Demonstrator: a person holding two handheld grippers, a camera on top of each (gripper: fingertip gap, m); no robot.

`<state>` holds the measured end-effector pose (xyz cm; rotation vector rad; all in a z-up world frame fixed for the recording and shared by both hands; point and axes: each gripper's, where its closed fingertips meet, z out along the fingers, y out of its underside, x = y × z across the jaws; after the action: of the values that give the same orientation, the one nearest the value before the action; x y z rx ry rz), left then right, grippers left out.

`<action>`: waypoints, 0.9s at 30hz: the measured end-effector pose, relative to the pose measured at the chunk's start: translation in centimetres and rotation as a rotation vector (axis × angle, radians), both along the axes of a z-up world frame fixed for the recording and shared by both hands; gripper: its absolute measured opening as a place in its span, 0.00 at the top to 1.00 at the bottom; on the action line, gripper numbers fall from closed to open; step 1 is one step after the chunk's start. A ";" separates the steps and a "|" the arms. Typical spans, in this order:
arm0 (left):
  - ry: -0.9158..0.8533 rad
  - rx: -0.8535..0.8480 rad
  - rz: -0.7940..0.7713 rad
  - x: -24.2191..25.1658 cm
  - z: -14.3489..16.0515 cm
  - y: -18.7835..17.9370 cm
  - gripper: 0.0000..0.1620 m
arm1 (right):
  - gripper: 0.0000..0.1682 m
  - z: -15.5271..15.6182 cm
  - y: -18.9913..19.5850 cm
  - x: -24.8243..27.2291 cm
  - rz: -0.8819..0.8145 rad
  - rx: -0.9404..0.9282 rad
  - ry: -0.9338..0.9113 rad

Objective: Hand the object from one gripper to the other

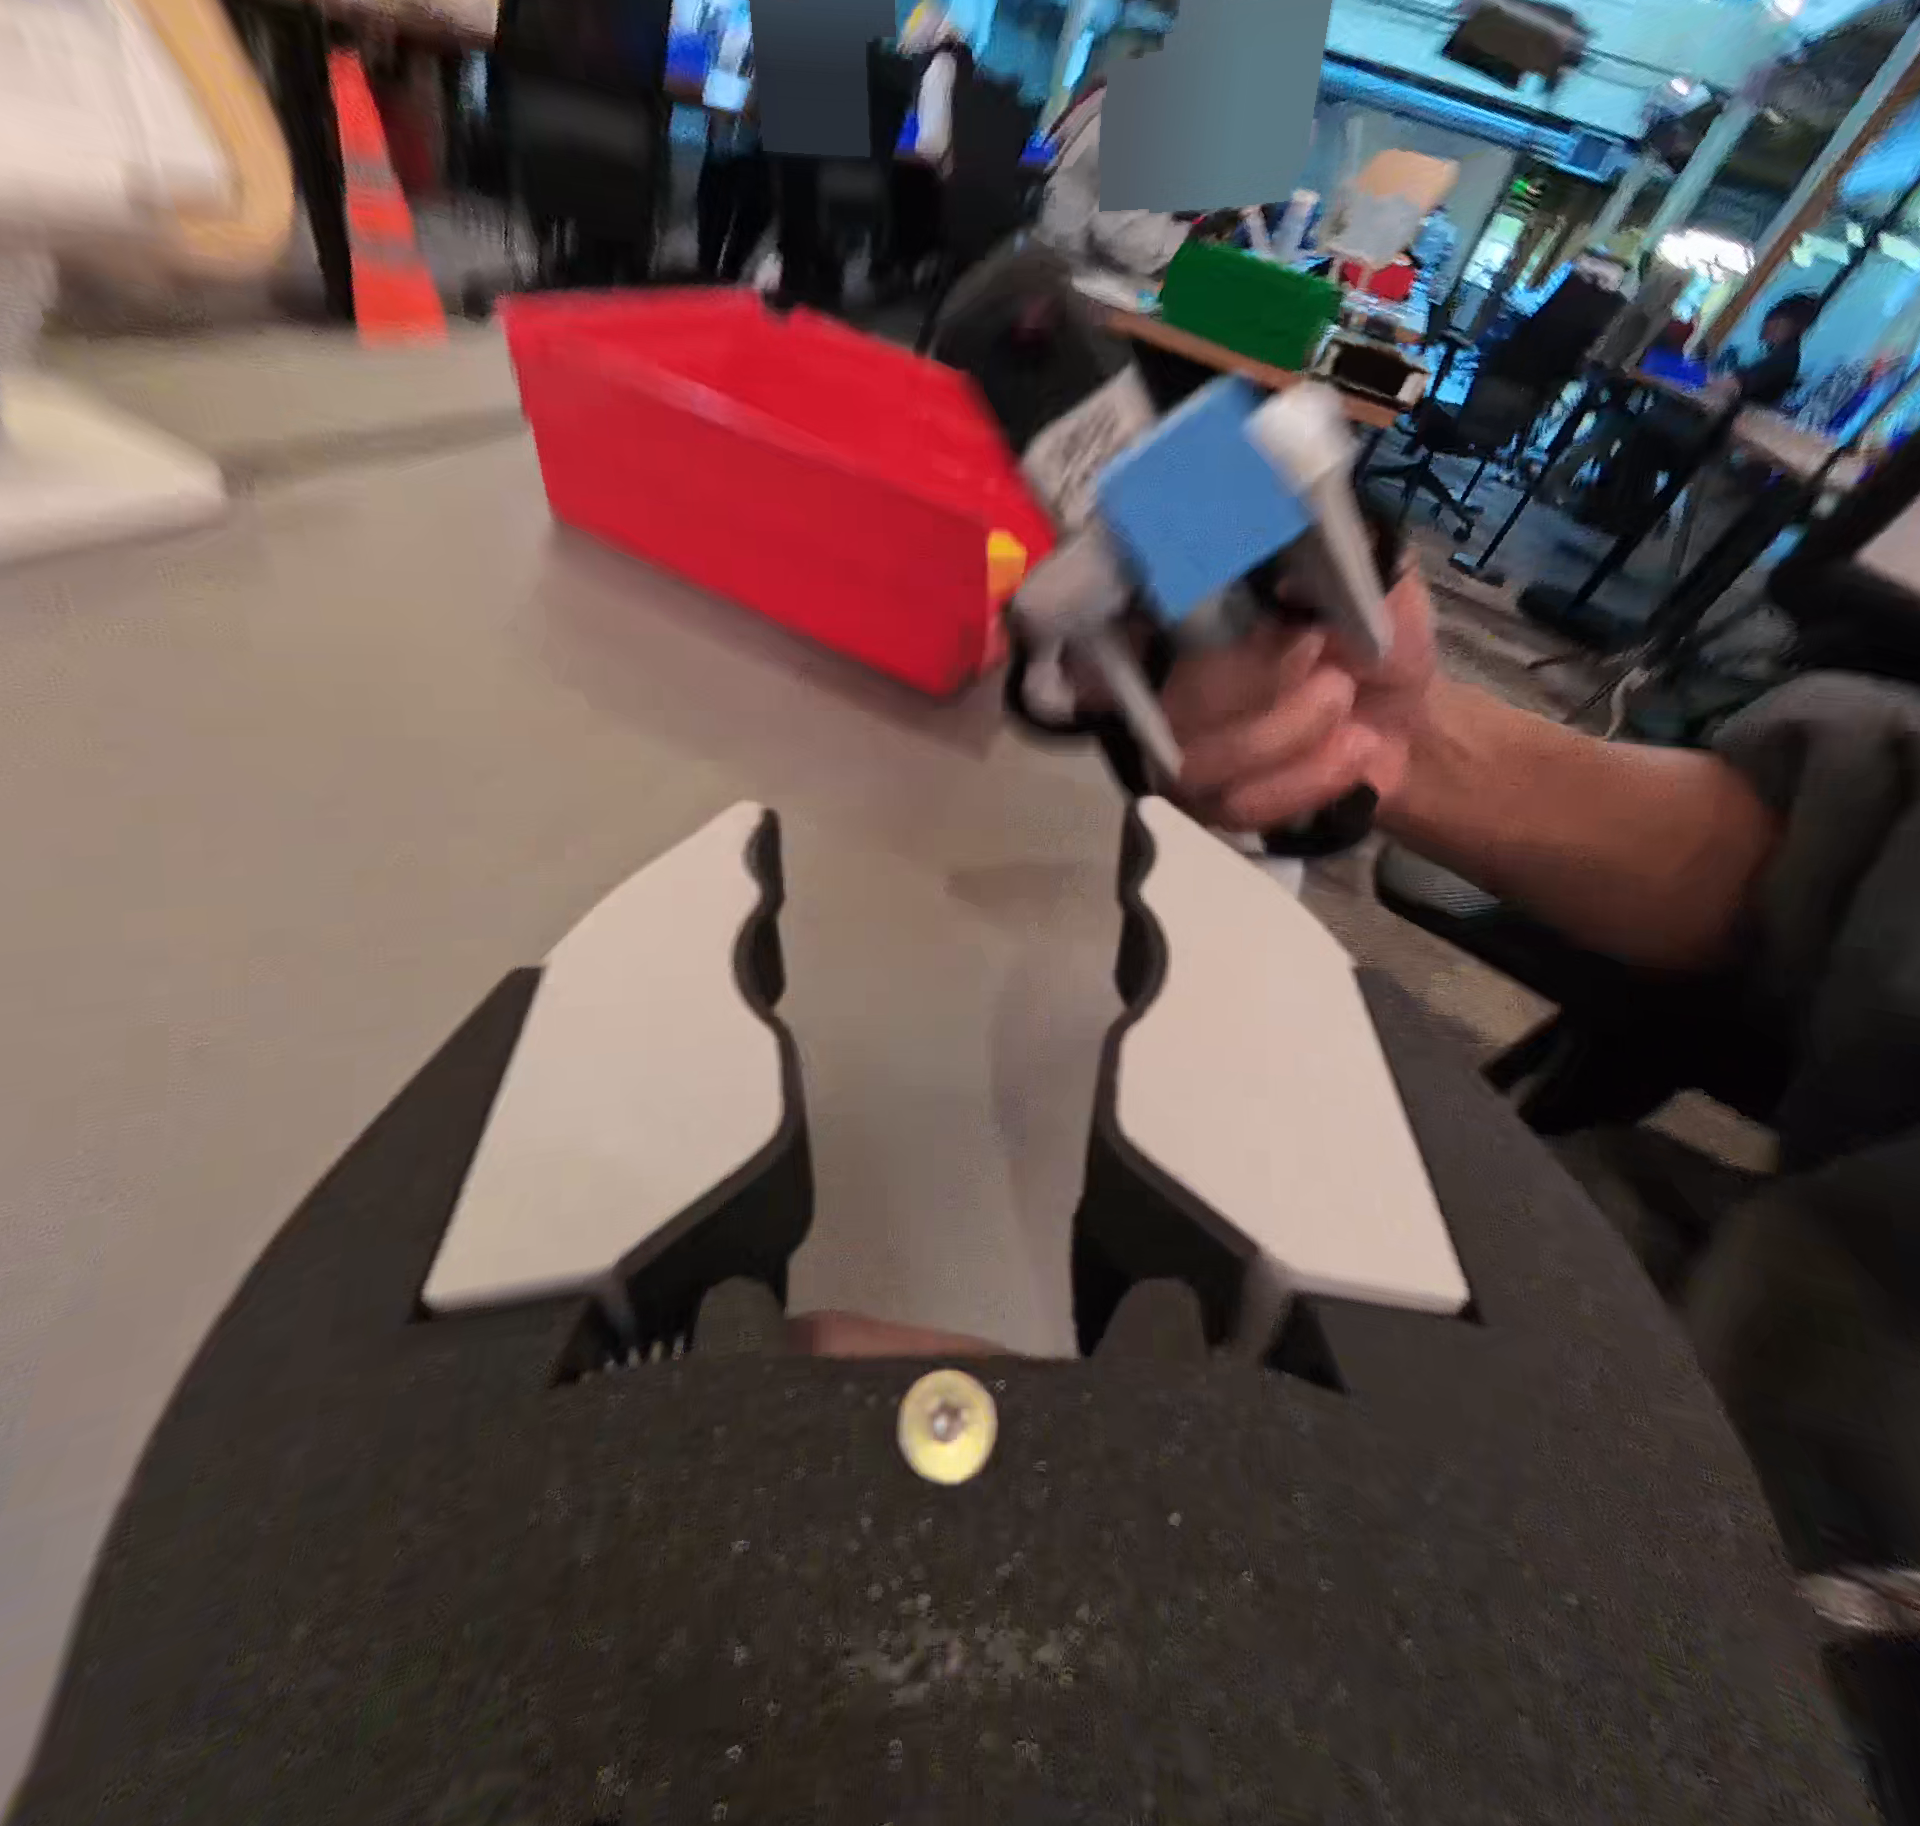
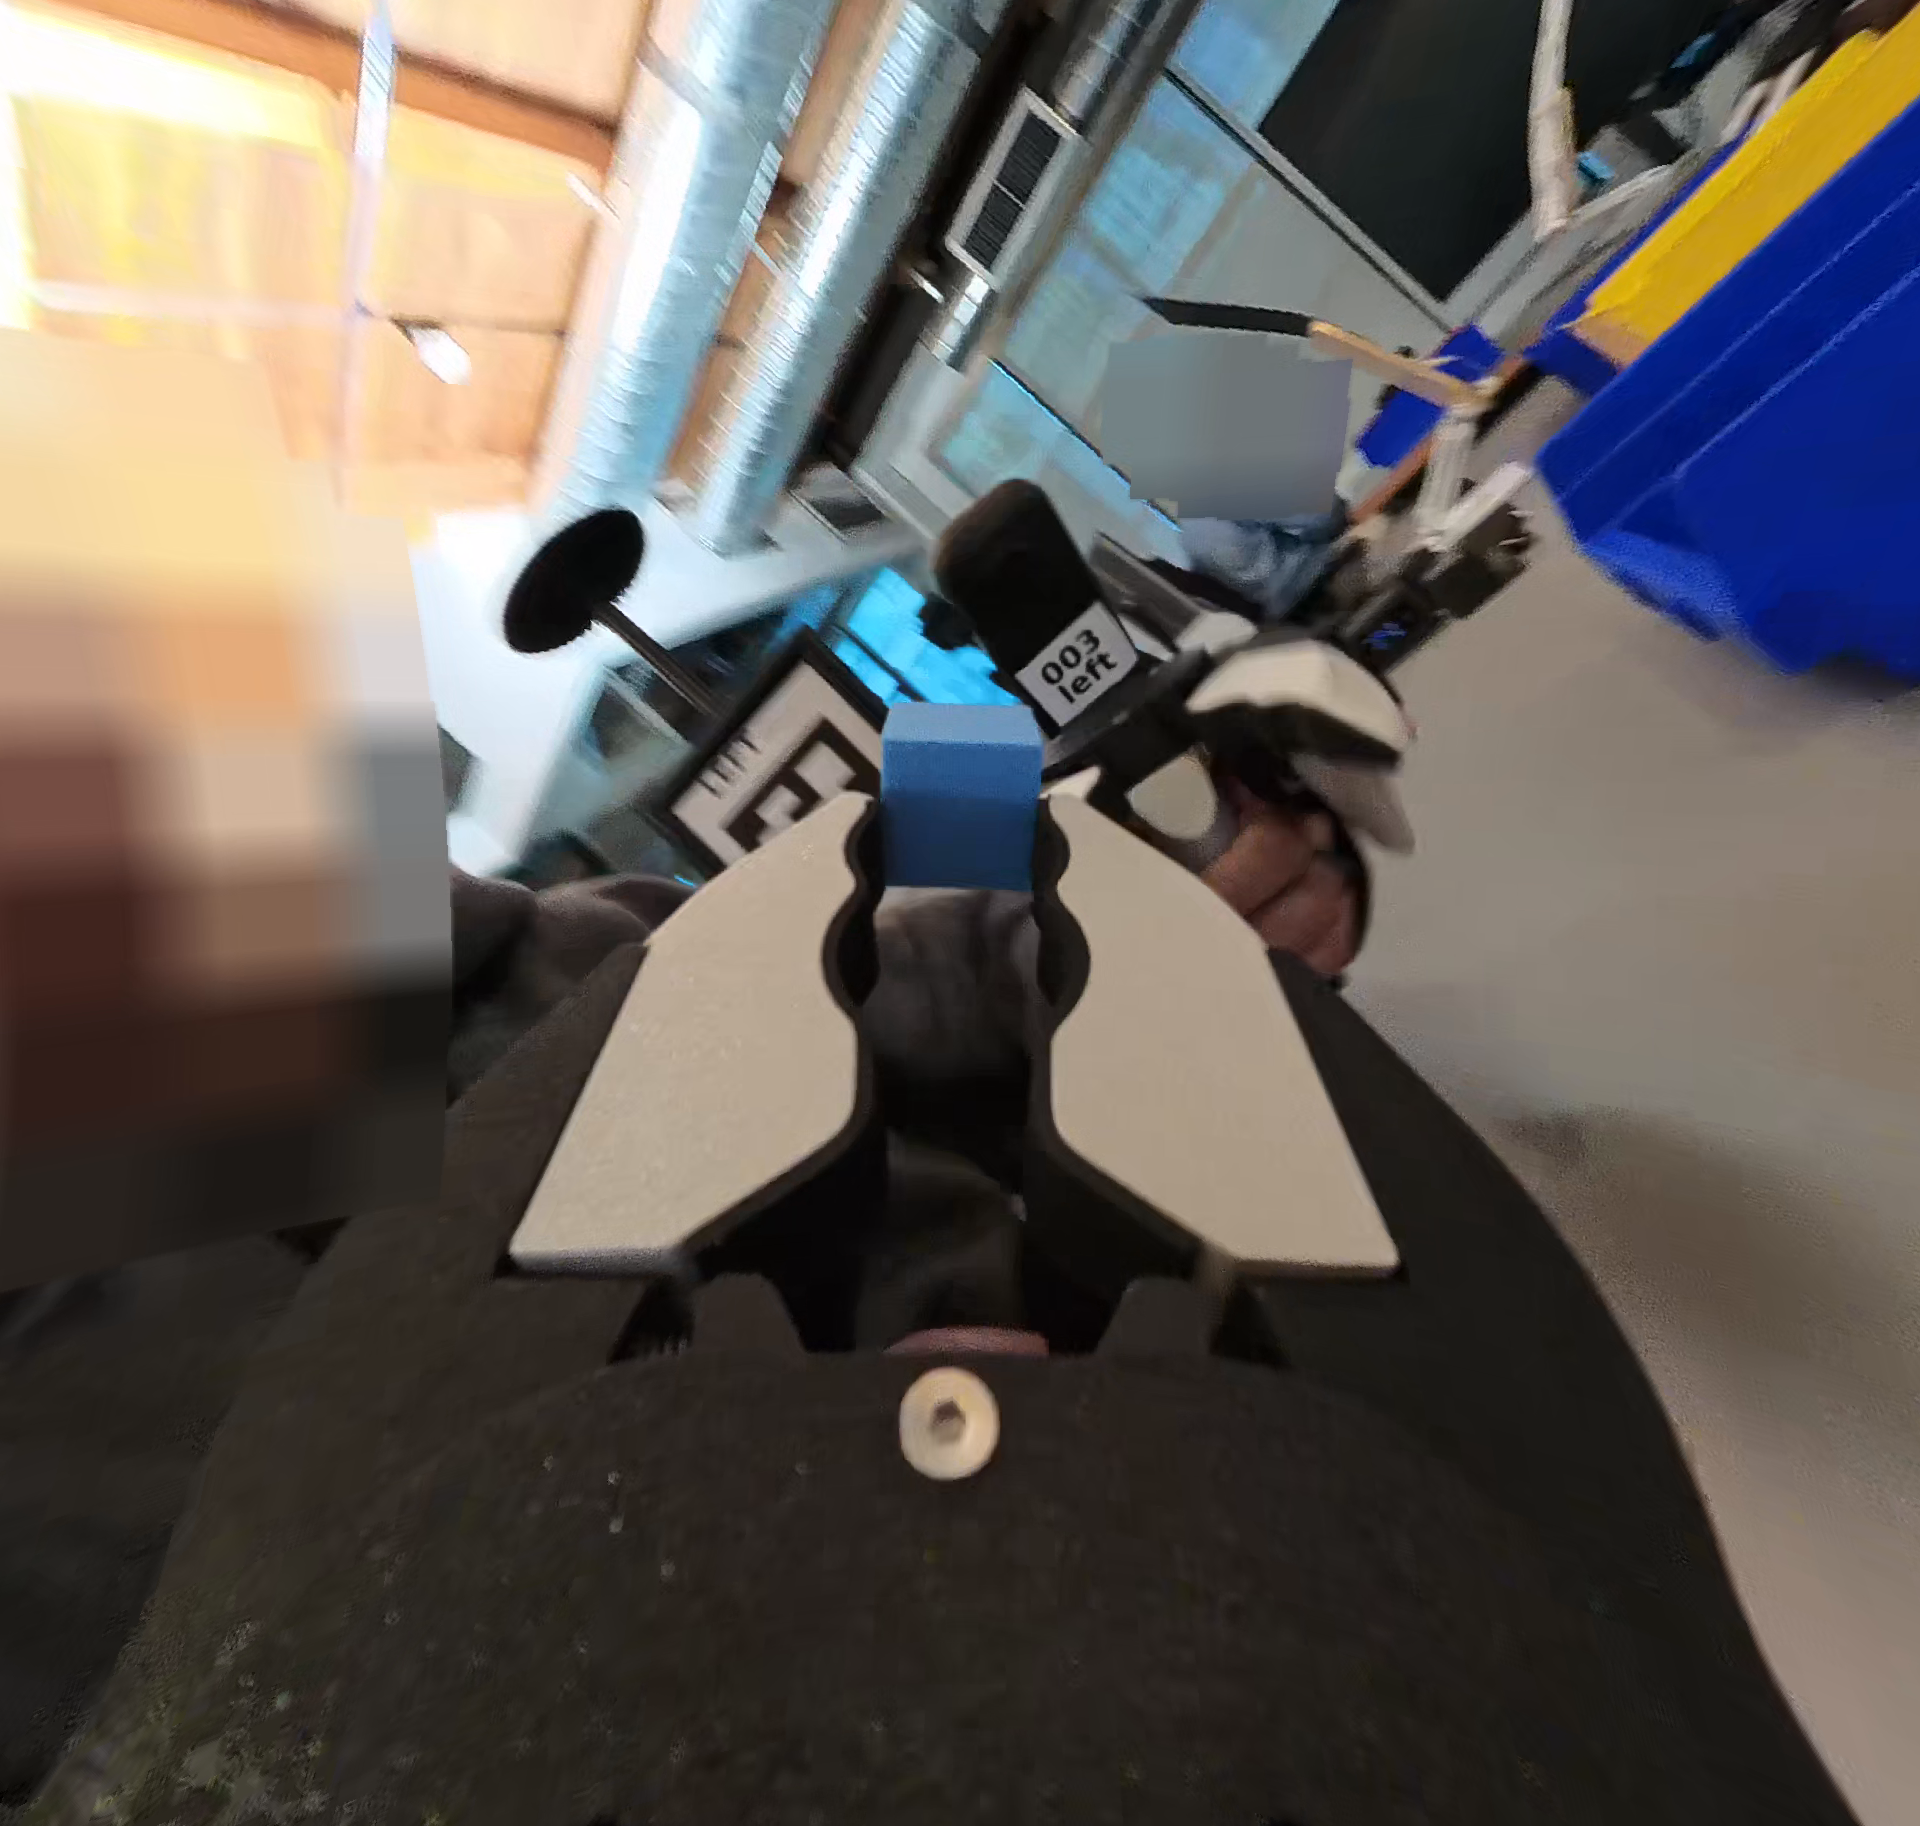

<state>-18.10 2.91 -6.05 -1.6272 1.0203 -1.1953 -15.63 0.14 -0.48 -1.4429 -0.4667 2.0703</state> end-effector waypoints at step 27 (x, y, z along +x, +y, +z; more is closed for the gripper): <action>0.073 -0.130 0.106 -3.1 -4.1 -1.7 0.66 | 0.84 -18.1 27.4 32.0 -0.191 0.229 -1.946</action>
<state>-21.22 1.22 -10.19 -1.8146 0.9053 -1.1591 16.32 27.53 -18.57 -2.6811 -1.0514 -0.1617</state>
